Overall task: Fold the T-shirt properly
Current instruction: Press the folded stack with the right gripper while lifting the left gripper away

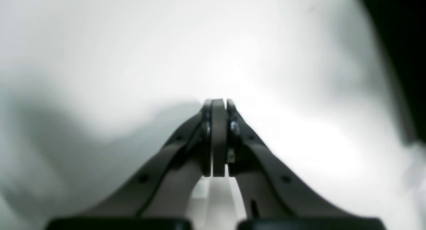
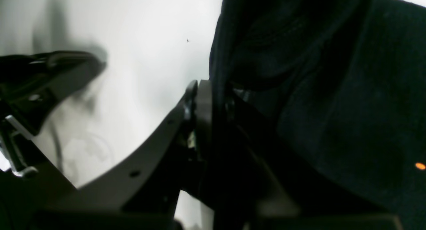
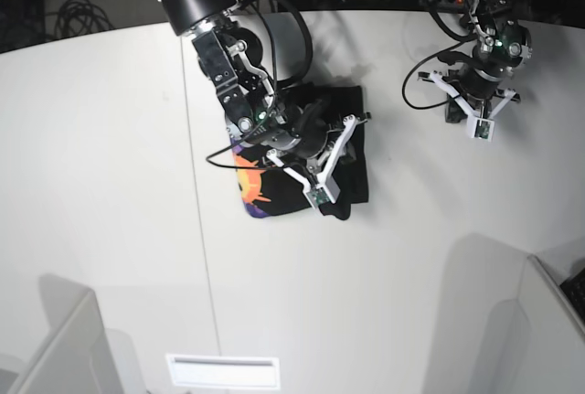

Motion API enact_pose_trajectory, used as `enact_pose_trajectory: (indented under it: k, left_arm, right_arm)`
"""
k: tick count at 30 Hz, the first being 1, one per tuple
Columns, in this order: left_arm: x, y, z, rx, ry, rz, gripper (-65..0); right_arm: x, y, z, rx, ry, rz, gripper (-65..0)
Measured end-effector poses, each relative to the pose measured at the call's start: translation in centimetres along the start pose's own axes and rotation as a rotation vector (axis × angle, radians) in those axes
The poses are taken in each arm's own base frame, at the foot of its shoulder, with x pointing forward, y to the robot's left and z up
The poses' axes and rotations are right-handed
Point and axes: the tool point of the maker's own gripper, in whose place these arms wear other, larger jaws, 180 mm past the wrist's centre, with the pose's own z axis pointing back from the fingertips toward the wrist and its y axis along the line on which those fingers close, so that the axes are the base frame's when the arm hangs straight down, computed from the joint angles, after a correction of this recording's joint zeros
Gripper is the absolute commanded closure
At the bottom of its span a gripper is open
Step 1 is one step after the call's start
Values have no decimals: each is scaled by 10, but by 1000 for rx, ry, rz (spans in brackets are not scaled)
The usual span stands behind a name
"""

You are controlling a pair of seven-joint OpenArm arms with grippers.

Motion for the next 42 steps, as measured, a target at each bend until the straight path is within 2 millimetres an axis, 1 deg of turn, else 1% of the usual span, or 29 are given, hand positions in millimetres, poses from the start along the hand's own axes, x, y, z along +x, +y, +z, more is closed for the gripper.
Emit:
enact_pose_trajectory:
  k: [8,23,24,25,27,29,30,31,36,39,42]
  left_arm:
    - [-7,0,2,0,16,3,0]
    - [-7,0,2,0,15,4,0]
    - [-7,0,2,0,15,3,0]
    - [-6,0,3,1,12,0,0]
    - [0,0,9,9,-4,-20,0]
    - [9,-2,17,11,-32,-40,0]
    - [10,-2,19,14,-35,-46,0]
    - [12,-3,19,14,-40,-48,0]
    - [8,-4,22,14,-32,-51,0]
    - [2,-5,24,11,-21,-51,0]
    - [1,-12,26,-30,-35,-4,0]
  right_arm:
    - [11,-2,1,-7,-34,2,0]
    - [10,-2,1,-7,-32,0,0]
    - [10,-2,1,-7,-32,0,-66]
    - [10,-2,1,-7,-32,1,-165]
    - [10,-2,1,-8,-32,-1,-341]
    - [10,-2,1,-8,-32,-1,-455]
    - [9,-3,1,-9,-31,-1,-488]
    - [10,-2,1,-8,-32,-2,-501]
    - [13,-1,3,-6,-43,4,-501]
    - [26,6,12,5,-88,15,-501]
    - [44,16,29,21,-162,28,-501]
